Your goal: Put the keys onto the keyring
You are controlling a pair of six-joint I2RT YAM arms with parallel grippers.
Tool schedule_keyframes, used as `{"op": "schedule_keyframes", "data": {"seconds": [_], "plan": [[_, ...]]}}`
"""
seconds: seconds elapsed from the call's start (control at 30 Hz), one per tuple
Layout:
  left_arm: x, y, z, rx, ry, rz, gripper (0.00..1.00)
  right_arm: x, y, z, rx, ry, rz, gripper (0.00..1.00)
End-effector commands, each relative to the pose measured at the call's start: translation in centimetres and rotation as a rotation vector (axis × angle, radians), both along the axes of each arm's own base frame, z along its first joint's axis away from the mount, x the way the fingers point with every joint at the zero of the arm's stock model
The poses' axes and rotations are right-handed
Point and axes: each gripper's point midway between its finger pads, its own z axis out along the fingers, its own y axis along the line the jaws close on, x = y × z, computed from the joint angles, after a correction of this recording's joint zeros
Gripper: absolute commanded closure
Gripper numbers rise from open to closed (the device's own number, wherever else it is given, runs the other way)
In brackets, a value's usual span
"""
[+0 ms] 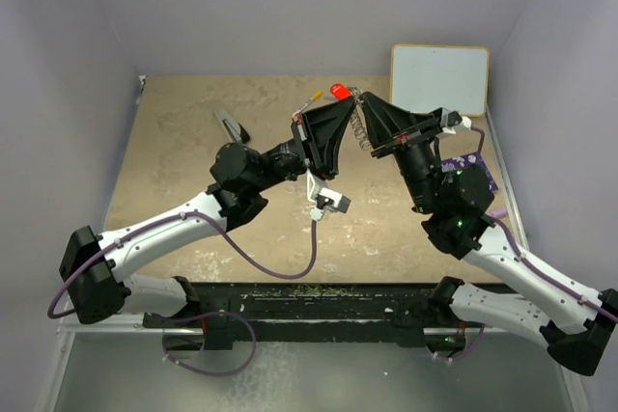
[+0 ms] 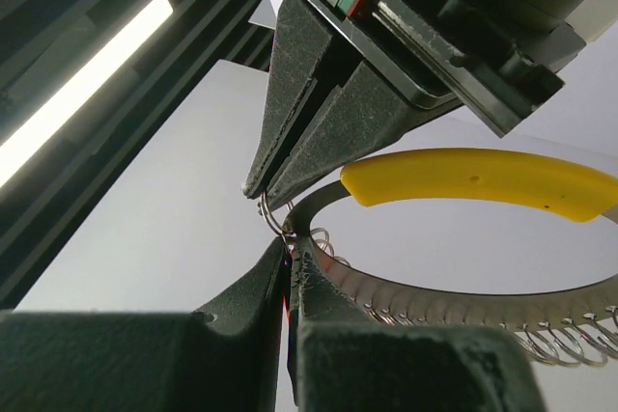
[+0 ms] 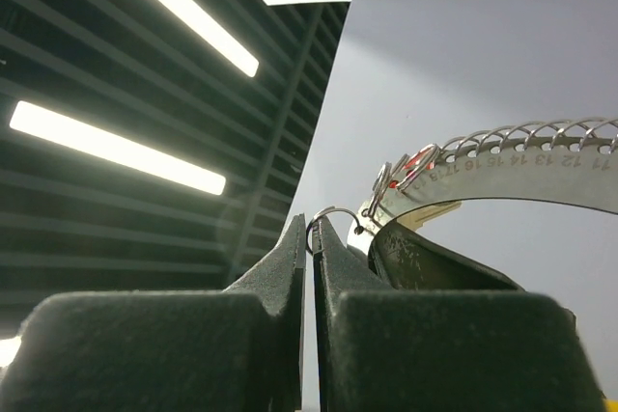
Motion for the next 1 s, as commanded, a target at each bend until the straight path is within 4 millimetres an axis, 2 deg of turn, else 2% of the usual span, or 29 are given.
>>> {"op": "schedule_keyframes", "data": {"seconds": [0.0,0.03,0.1,0.17,0.57,0.97], "plan": [[-1.3,1.2,1.8,-0.032,-0.024,-0.029,0.97,-3.5,-3.2,6.6,0.131,-0.184,-0.005,1.0],[-1.4,1.3,1.9,-0.022,0.0,-0.041,0.97,-3.4,-3.0,6.3,0.11,-0.18,-0.007,1.0],[-1.5,1.5,2.4,-0.013,0.047,-0.054,0.97,-3.8,-3.2,7.1,0.094,-0.188,-0.01,1.0],[-1.6,1.8,2.9,-0.012,0.077,-0.062,0.97,-3.6,-3.0,6.8,0.066,-0.176,-0.016,0.92],[-3.4,2.0,2.7,0.113,0.169,-0.138,0.97,-3.0,-2.2,6.0,-0.094,-0.158,-0.071,0.66],[-4.2,1.4,2.4,0.233,0.255,-0.194,0.97,-2.0,-1.0,4.9,-0.326,-0.136,-0.12,0.65]]}}
